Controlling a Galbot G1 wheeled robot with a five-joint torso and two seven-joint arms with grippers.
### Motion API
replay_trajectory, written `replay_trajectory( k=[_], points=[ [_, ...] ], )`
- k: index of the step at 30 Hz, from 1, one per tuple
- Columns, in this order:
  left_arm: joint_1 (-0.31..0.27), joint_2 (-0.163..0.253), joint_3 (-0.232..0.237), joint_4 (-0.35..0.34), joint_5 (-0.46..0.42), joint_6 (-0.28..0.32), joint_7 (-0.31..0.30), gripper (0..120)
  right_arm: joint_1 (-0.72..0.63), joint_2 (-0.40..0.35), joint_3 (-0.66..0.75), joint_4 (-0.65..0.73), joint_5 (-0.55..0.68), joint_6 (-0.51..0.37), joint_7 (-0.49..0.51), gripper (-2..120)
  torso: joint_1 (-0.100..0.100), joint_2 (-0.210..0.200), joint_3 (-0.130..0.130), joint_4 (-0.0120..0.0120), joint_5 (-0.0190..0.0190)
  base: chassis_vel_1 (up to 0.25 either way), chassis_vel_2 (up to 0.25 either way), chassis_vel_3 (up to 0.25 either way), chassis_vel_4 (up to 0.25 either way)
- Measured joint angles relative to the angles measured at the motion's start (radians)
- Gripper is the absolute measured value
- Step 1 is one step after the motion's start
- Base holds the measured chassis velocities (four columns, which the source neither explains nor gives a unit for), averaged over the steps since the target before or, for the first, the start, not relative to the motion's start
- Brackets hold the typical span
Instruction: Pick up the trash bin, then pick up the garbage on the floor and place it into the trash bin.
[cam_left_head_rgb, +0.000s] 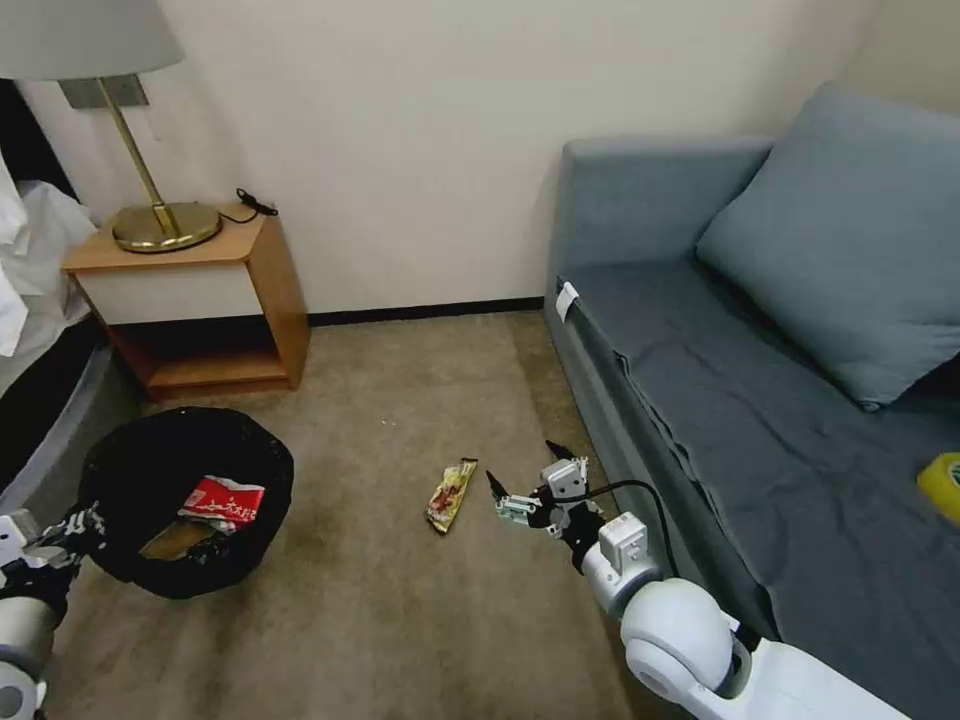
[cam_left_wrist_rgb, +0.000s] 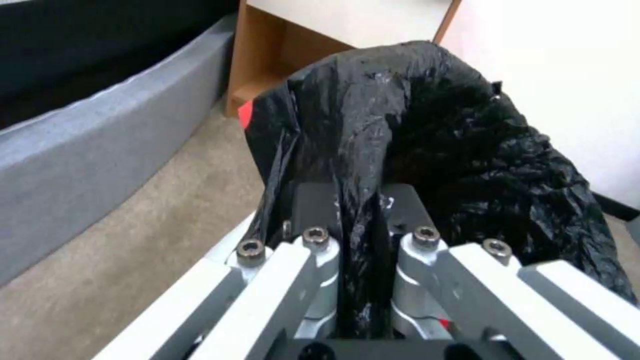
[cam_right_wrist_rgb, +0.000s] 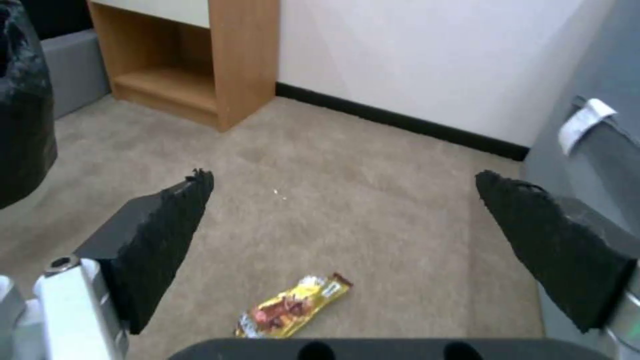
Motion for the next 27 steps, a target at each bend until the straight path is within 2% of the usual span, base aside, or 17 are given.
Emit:
replay_trajectory(
  k=[3, 10, 13, 14, 17, 23, 27],
  points=[
    [-0.001, 0.000, -0.002, 0.003, 0.002, -0.001, 0.000, 5, 0.020, 0.000, -0.018, -0.006, 0.008, -0.001, 0.002, 100, 0.000, 0.000, 0.000, 0.0001, -0.0001, -0.176, 0.183, 0.202, -0.193],
    [-0.003, 0.004, -0.008, 0.027, 0.013, -0.012, 0.014, 5, 0.160, 0.018, -0.141, -0.078, 0.058, -0.002, 0.017, 100, 0.000, 0.000, 0.000, -0.0001, -0.0001, -0.214, 0.218, 0.210, -0.207],
    [-0.006, 0.012, -0.001, 0.036, 0.032, -0.023, 0.033, 5, 0.330, 0.058, -0.285, -0.189, 0.093, 0.031, 0.036, 100, 0.000, 0.000, 0.000, 0.0003, 0.0000, -0.253, 0.246, 0.241, -0.247],
    [-0.006, 0.012, -0.001, 0.036, 0.032, -0.023, 0.033, 5, 0.330, 0.058, -0.285, -0.189, 0.093, 0.031, 0.036, 100, 0.000, 0.000, 0.000, 0.0003, 0.0000, -0.276, 0.275, 0.244, -0.289],
    [-0.005, 0.014, 0.022, 0.028, 0.050, -0.030, 0.050, 5, 0.456, 0.116, -0.413, -0.312, 0.133, 0.090, 0.014, 100, 0.000, 0.000, 0.000, 0.0001, 0.0000, -0.279, 0.296, 0.284, -0.277],
    [0.002, 0.011, 0.050, 0.013, 0.064, -0.037, 0.057, 5, 0.505, 0.175, -0.483, -0.407, 0.232, 0.087, -0.012, 100, 0.000, 0.000, 0.001, -0.0001, -0.0001, -0.213, 0.224, 0.232, -0.200],
    [0.001, 0.008, 0.072, 0.008, 0.067, -0.040, 0.058, 5, 0.540, 0.241, -0.538, -0.470, 0.428, -0.070, 0.002, 100, 0.000, 0.000, 0.000, -0.0001, -0.0002, -0.026, 0.023, 0.017, -0.041]
  ],
)
